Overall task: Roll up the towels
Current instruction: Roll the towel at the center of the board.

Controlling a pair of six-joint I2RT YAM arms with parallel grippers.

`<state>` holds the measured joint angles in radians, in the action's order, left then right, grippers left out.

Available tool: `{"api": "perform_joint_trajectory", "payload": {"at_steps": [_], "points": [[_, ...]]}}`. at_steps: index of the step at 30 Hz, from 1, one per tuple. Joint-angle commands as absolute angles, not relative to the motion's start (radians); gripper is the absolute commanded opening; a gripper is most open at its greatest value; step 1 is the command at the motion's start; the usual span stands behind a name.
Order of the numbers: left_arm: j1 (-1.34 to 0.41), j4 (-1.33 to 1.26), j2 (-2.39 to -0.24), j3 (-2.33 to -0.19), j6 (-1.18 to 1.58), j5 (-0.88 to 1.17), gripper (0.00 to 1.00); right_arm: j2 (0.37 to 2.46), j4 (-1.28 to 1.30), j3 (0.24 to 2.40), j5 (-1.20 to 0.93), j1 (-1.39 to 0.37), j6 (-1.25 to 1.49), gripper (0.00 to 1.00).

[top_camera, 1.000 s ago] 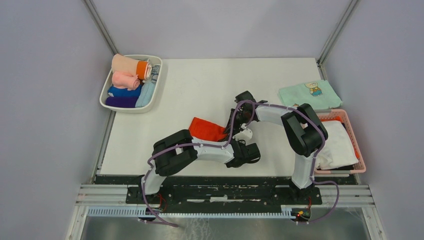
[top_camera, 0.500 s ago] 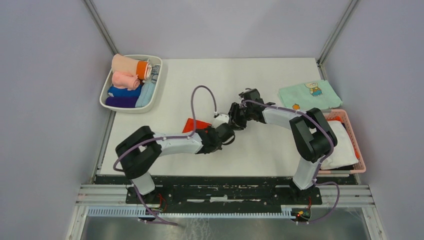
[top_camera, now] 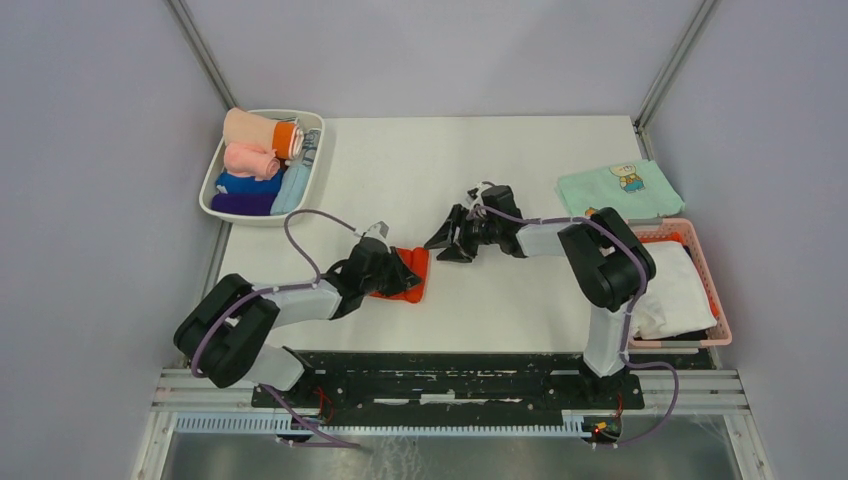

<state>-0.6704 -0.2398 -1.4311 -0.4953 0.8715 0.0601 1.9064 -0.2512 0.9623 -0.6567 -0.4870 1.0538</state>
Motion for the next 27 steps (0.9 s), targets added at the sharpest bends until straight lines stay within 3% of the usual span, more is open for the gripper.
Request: {"api": "perform_joint_trajectory", "payload": {"at_steps": [1, 9, 18, 23, 27], "points": [[-0.623, -0.416, -1.41, -0.404, 1.069, 0.172, 0.13, 1.963, -0.4, 0.976, -0.725, -0.523, 1.114, 0.64], [-0.598, -0.553, -1.434, -0.304, 1.201, 0.188, 0.14, 2.067, -0.401, 1.004, -0.762, -0.555, 1.111, 0.58], [-0.592, -0.632, -1.494, -0.282, 1.239, 0.226, 0.16, 2.161, -0.372, 1.048, -0.784, -0.573, 1.041, 0.42], [-0.592, -0.556, -1.543, -0.36, 1.163, 0.265, 0.26, 2.133, -0.24, 1.065, -0.737, -0.569, 0.931, 0.23], [-0.593, -0.461, -1.546, -0.446, 1.082, 0.263, 0.38, 2.043, -0.055, 1.064, -0.603, -0.549, 0.811, 0.15]]}}
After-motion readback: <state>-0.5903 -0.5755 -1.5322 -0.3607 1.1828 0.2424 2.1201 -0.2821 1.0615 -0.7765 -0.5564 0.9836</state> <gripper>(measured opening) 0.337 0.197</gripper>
